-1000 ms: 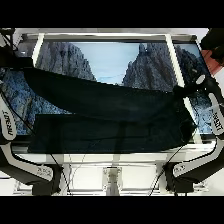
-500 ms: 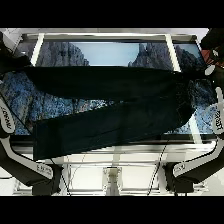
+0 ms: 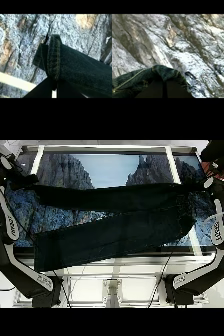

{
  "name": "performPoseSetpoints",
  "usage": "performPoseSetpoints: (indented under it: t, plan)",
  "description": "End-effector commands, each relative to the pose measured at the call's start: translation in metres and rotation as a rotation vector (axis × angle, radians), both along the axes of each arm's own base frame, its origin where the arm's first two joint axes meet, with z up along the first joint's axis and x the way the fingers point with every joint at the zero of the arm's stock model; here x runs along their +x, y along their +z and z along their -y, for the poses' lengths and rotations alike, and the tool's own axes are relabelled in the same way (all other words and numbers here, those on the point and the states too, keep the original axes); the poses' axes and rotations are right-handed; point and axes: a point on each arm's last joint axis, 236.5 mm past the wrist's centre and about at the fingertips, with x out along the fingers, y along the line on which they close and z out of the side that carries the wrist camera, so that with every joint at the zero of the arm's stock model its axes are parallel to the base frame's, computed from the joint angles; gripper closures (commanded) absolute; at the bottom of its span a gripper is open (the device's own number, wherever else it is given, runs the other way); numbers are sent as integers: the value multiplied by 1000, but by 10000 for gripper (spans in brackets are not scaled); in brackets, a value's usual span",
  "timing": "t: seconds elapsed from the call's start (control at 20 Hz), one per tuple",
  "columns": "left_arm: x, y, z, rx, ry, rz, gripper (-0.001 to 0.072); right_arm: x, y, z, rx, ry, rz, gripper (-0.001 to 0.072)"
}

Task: Fold the clothes and pants, and hang the long-sleeved shirts on hangers.

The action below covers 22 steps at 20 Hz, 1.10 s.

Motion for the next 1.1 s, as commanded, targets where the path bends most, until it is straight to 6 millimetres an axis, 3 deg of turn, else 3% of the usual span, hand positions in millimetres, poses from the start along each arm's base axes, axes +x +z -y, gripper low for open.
performPoseSetpoints:
  t: [0.0, 0.2, 0.3, 0.4, 0.55, 0.75, 0.85, 0.95, 1.05]
  plan:
    - [14, -2, -1, 8, -6, 47, 686, 2, -1, 0, 1, 0, 6, 691]
    - [63, 6, 4, -45, 46, 253, 686, 22, 11, 11, 10, -71, 127, 690]
    - [80, -8, 9, -95, 74, 298, 661, 26, -1, 12, 29, -88, 134, 682]
    - [96, -28, 17, -157, 91, 328, 327, 28, -23, 9, 65, -98, 110, 563]
    - [109, -42, 26, -201, 86, 360, 328, 27, -34, 10, 83, -108, 97, 500]
    - [110, -27, 28, -138, -17, 385, 328, 21, -10, 28, 97, -121, 64, 387]
    - [105, -28, 29, -131, -33, 359, 330, 15, 1, 36, 96, -114, 33, 387]
    - [81, -51, 27, -99, -68, 224, 330, 7, 1, 38, 97, -98, -11, 386]
    - [43, -72, 21, -34, -167, 40, 330, -8, -10, 28, 84, -23, -104, 383]
